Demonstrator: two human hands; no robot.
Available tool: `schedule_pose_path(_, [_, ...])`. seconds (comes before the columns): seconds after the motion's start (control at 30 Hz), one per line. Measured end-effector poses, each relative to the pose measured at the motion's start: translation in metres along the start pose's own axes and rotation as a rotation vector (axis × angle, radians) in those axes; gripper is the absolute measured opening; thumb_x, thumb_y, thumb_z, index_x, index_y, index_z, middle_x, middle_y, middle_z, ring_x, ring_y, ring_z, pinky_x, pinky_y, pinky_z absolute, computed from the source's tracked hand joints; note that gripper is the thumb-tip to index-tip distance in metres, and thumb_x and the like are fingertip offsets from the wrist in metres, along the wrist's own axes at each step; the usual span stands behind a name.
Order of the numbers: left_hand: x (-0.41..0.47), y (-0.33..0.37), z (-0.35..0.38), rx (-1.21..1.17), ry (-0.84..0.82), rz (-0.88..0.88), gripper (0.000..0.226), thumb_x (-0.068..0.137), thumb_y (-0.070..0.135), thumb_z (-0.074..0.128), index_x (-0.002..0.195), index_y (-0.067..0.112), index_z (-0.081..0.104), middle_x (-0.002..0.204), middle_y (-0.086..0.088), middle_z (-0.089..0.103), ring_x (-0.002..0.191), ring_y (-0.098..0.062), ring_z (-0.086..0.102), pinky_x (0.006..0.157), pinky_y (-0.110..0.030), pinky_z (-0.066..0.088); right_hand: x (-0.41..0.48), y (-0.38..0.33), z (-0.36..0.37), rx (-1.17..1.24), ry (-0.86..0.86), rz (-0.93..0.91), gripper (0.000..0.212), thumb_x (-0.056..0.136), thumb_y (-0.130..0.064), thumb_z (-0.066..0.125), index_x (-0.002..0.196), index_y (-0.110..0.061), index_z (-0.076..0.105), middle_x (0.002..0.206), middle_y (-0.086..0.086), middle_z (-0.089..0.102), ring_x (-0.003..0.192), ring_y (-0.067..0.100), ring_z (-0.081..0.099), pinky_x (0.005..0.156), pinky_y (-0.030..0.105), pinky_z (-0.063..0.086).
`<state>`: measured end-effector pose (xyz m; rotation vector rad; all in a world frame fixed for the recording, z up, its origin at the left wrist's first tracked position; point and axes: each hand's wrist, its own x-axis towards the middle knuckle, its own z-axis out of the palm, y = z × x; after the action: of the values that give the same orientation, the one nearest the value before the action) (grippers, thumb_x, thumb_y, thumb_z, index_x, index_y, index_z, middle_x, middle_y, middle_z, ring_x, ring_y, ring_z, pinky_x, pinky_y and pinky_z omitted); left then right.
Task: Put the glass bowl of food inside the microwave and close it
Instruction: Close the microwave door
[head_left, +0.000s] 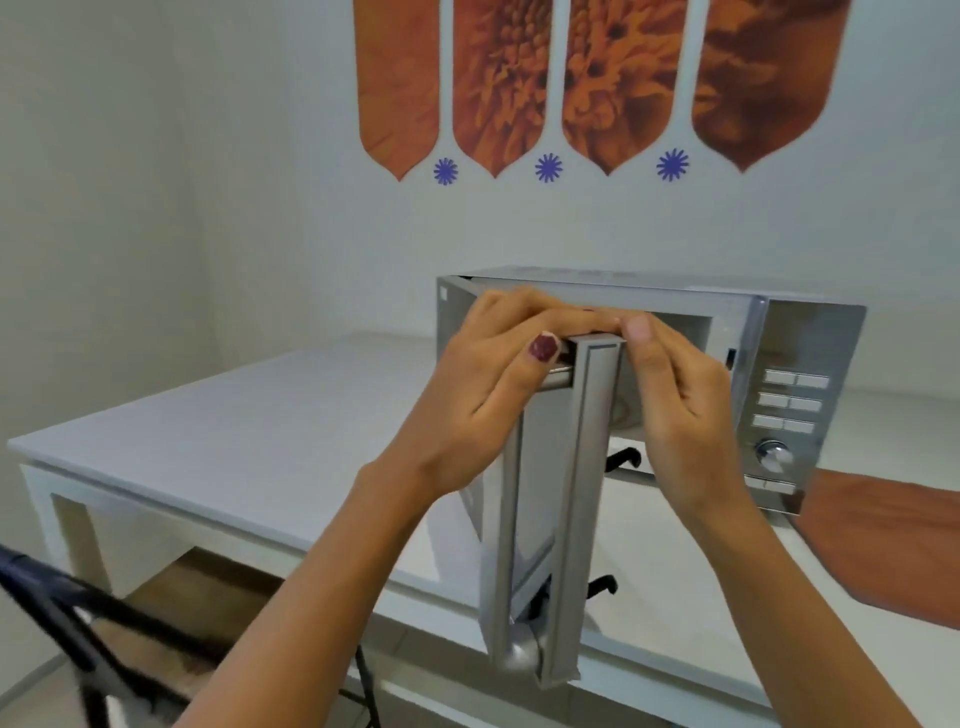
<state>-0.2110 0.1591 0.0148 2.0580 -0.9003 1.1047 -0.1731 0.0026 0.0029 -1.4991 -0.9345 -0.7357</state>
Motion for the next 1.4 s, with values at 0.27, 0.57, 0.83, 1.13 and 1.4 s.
schedule_pose_path(0.27, [0.034,-0.006,0.07,-0.078,0.002,-0.038,0.053,0.098,0.034,0.015,0.126,0.027,0.059,0.108,0.01,0.052,0.111,-0.011,0.043,0.102,-0.033,0.035,-0.038,0.012,-0.034,-0.356,0.508,-0.037,0.014,0.095,-0.012,0.049,0.098,-0.01,0.062,0.087,0.003,0.061,0.076,0.01,0.055,0.068,0.014,0.042])
schedule_pose_path(0.57, [0.07,-0.019,0.135,-0.003,0.038,-0.045,0.054,0.099,0.035,0.017,0.126,0.02,0.061,0.109,0.001,0.058,0.107,-0.016,0.044,0.097,-0.032,0.034,-0.049,0.052,-0.046,-0.53,0.511,0.089,0.017,0.095,-0.022,0.05,0.105,-0.012,0.059,0.09,-0.005,0.063,0.083,0.004,0.059,0.067,0.005,0.046])
schedule_pose_path(0.83, [0.096,-0.046,0.178,0.127,0.072,0.002,0.051,0.099,0.035,0.021,0.126,0.019,0.06,0.112,0.001,0.06,0.105,-0.02,0.047,0.092,-0.028,0.034,-0.036,0.099,-0.048,-0.212,0.429,0.422,0.03,0.093,-0.045,0.034,0.102,-0.025,0.055,0.076,-0.003,0.064,0.066,0.009,0.066,0.053,0.013,0.053])
schedule_pose_path(1.13, [0.132,-0.092,0.215,0.248,0.011,0.024,0.048,0.097,0.03,0.022,0.122,0.02,0.061,0.118,0.003,0.065,0.114,-0.015,0.055,0.106,-0.028,0.025,-0.014,0.154,-0.073,-0.108,0.45,0.545,0.038,0.084,-0.054,0.038,0.078,-0.021,0.056,0.06,0.0,0.056,0.045,0.006,0.054,0.044,0.02,0.047])
schedule_pose_path(1.4, [0.168,-0.107,0.225,0.455,0.007,-0.083,0.046,0.101,0.041,0.031,0.133,0.018,0.056,0.117,-0.003,0.071,0.106,-0.022,0.066,0.105,-0.039,0.038,0.001,0.181,-0.078,-0.061,0.505,0.533,0.043,0.079,-0.057,0.041,0.068,-0.017,0.053,0.058,0.005,0.053,0.042,0.008,0.048,0.043,0.019,0.041])
